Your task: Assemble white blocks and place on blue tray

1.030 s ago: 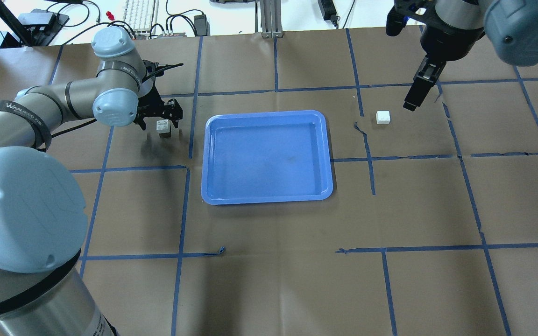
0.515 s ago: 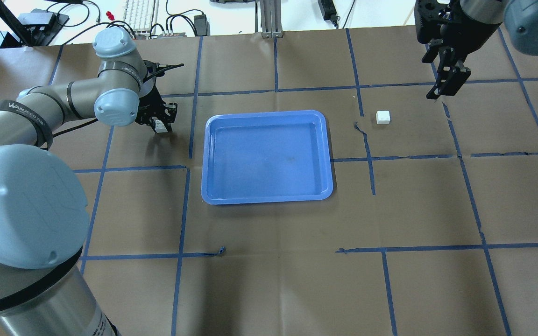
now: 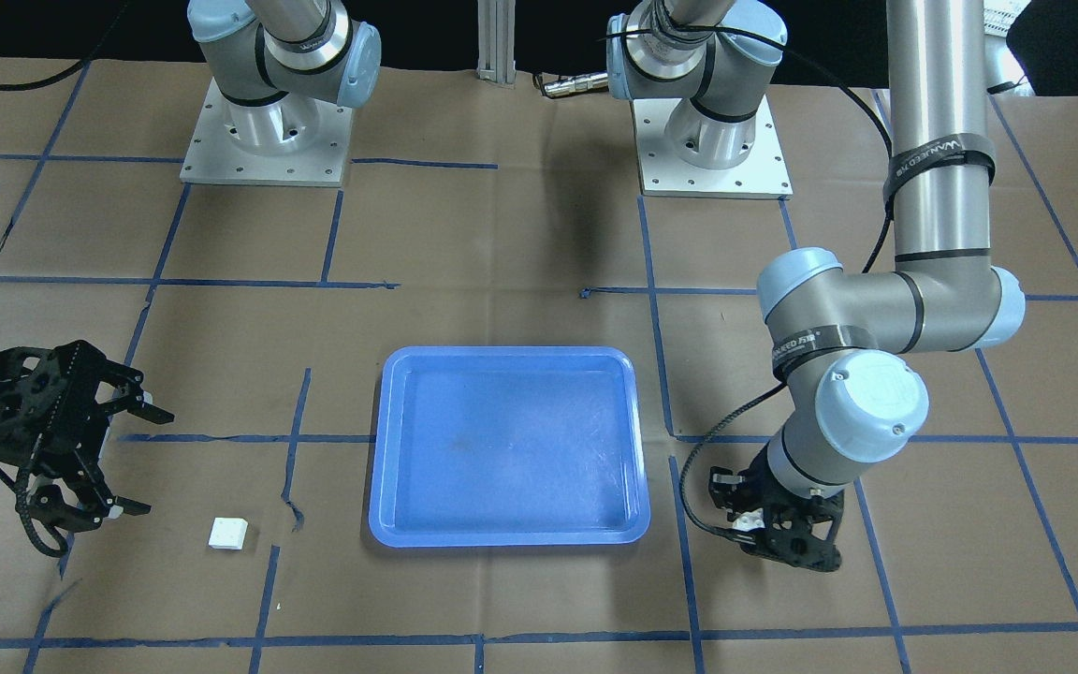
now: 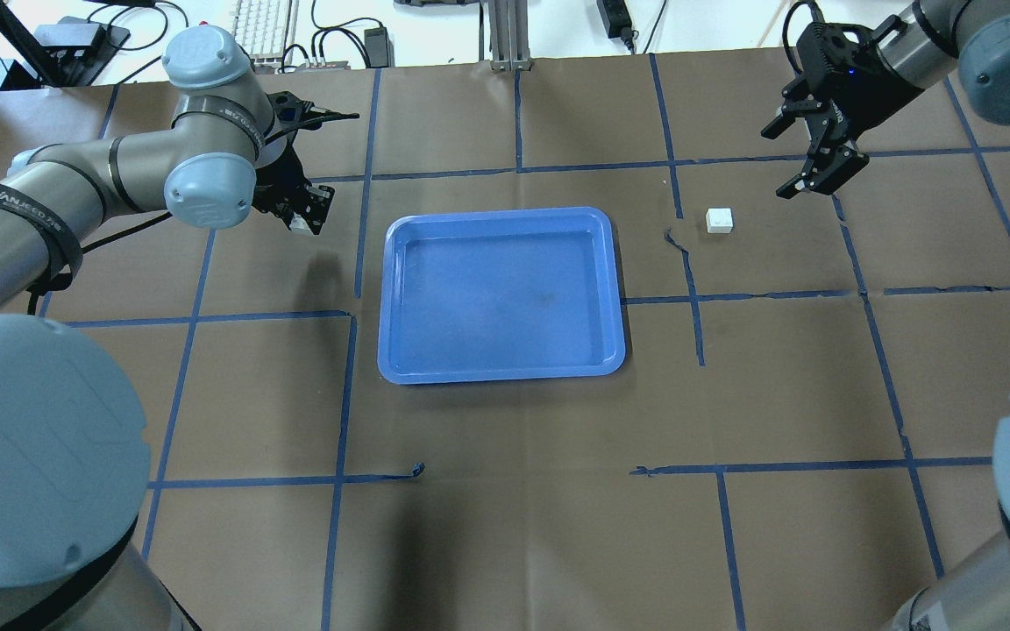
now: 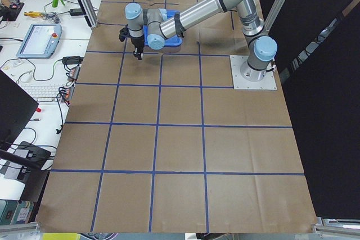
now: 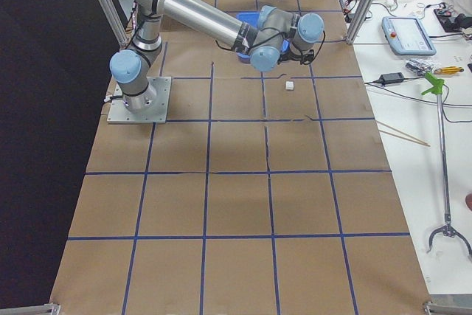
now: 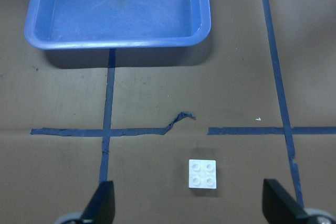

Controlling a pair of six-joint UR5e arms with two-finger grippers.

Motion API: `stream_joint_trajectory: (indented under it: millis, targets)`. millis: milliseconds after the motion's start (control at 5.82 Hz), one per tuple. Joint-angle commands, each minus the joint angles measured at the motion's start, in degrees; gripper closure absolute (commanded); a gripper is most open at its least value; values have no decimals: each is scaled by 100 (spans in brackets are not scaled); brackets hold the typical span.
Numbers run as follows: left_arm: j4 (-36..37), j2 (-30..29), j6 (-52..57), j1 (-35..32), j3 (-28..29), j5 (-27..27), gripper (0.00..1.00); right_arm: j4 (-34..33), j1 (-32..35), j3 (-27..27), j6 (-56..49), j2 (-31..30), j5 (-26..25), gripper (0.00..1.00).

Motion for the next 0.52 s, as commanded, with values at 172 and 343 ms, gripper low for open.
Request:
stream_joint_trajectory:
  millis: [172, 343]
  targets:
    - [-63, 360, 2522, -1218, -313, 22, 97, -37, -327, 9, -719, 1004, 771, 0]
    - [-55, 213, 3583, -1491, -314, 4, 97, -98, -328, 9, -712, 1155, 921, 0]
